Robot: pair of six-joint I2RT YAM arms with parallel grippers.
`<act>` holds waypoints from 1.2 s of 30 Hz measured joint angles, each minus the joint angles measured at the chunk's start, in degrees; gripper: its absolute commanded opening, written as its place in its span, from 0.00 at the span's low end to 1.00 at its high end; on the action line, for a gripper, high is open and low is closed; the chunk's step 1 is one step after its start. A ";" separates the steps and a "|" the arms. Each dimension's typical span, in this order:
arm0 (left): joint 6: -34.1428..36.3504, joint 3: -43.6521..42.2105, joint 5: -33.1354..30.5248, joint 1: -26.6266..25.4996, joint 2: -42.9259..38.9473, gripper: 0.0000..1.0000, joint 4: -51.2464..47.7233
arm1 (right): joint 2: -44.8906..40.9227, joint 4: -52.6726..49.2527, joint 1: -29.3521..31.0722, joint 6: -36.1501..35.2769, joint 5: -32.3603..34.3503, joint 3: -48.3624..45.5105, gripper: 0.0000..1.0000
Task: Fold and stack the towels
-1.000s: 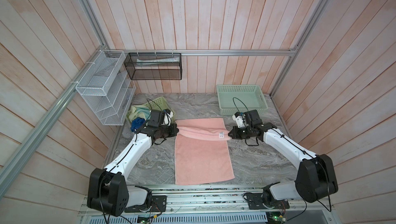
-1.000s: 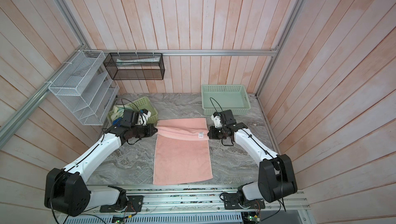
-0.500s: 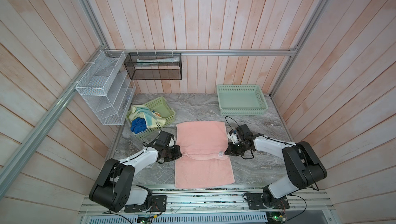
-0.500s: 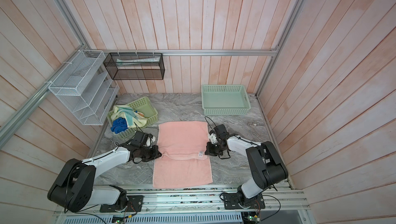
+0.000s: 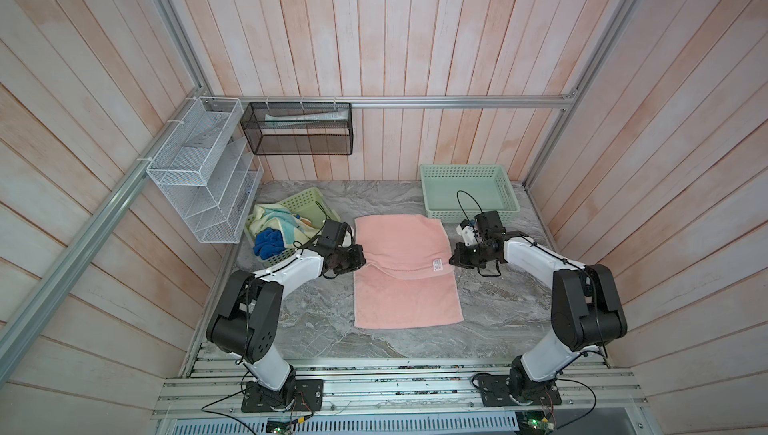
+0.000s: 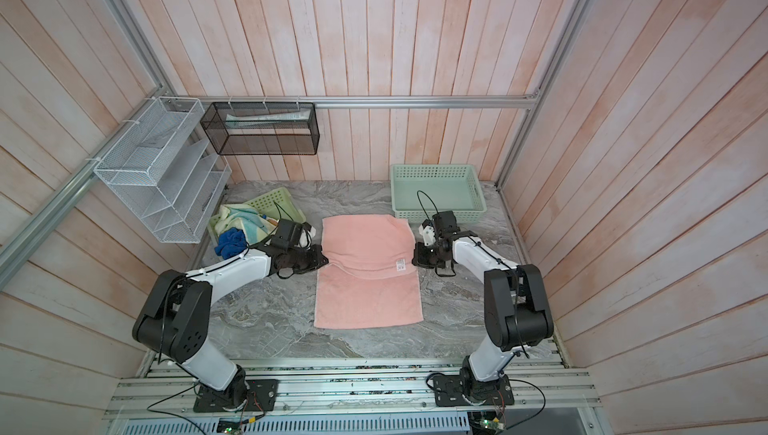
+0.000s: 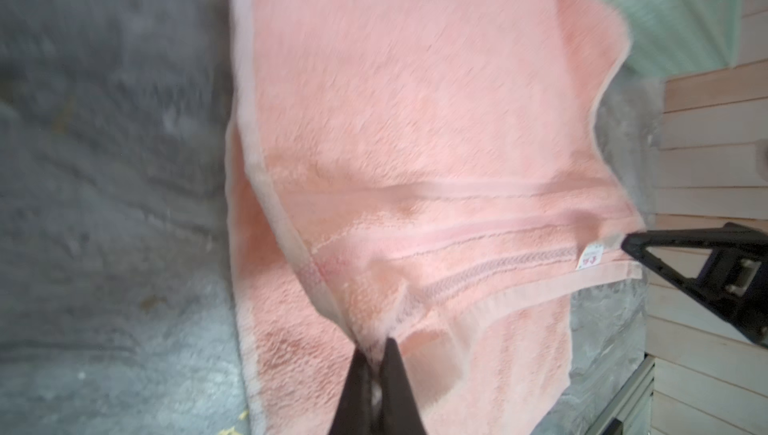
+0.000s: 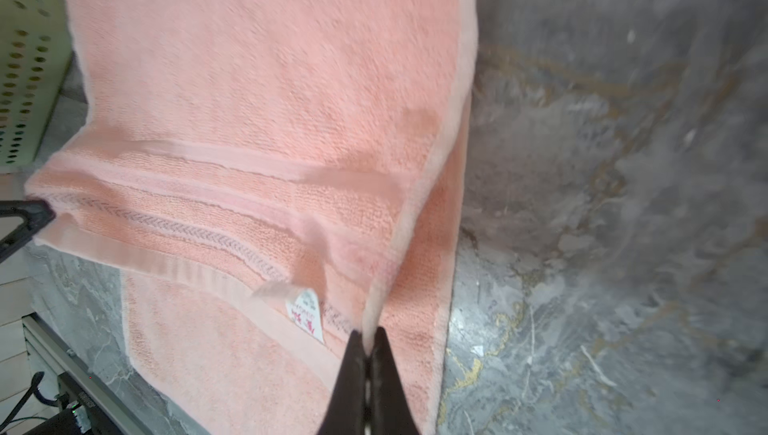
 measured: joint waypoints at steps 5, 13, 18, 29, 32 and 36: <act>1.66 1.27 -2.14 -0.11 -7.28 0.00 -3.93 | -8.13 -4.07 0.79 0.79 0.44 0.68 0.00; -2.38 -13.62 -2.27 -4.87 -17.99 0.00 -4.52 | -16.87 -4.50 3.15 5.38 0.13 -13.57 0.00; -5.66 -22.82 -0.72 -6.21 -17.09 0.00 -3.56 | -15.47 -3.41 3.15 7.58 -0.50 -20.87 0.00; -5.14 -17.46 -2.03 -6.29 -18.84 0.00 -7.98 | -17.16 -5.27 3.45 8.46 -0.33 -15.93 0.00; -4.15 -11.32 -3.89 -6.49 -22.29 0.00 -11.50 | -21.35 -9.44 3.52 8.33 1.18 -9.75 0.00; -3.82 -6.62 -7.13 -9.70 -27.32 0.00 -15.34 | -27.58 -14.10 3.52 8.76 3.52 -5.29 0.00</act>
